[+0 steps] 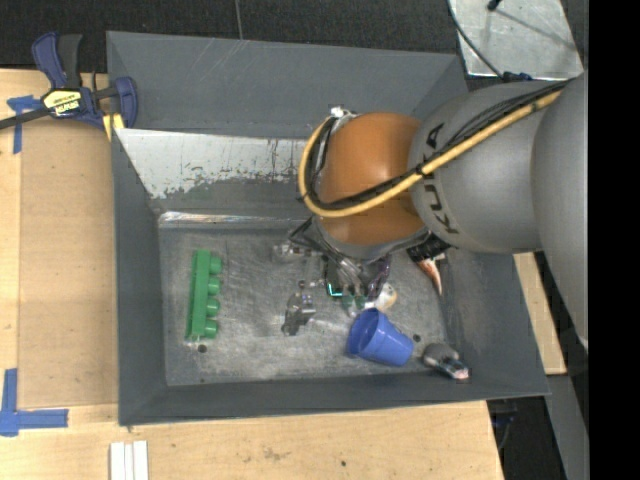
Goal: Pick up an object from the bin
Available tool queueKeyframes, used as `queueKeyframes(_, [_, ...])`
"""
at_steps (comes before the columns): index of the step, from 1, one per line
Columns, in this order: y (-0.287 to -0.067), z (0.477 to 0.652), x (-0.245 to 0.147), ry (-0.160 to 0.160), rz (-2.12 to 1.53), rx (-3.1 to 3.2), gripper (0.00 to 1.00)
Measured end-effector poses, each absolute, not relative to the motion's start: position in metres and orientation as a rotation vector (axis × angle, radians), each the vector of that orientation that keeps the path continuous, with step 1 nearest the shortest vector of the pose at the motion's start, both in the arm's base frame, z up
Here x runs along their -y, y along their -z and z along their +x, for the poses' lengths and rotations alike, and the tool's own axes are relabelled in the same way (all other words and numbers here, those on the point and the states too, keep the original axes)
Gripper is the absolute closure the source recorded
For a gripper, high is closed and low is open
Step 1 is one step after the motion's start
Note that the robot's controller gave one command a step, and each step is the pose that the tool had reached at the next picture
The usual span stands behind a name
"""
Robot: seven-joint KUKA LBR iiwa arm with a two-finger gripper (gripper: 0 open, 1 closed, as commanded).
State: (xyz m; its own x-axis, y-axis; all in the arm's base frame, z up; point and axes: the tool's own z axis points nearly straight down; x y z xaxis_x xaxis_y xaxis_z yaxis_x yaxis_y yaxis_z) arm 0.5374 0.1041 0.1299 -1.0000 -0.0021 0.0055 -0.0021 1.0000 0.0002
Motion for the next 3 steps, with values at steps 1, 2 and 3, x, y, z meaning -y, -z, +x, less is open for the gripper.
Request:
queueKeyframes(1, [-0.134,0.540,-0.104,0.002,0.000,3.144,0.00])
queueKeyframes(2, [-0.116,0.550,-0.058,0.001,0.122,3.141,0.00])
queueKeyframes(3, [-0.114,0.537,0.018,-0.001,0.290,3.129,0.00])
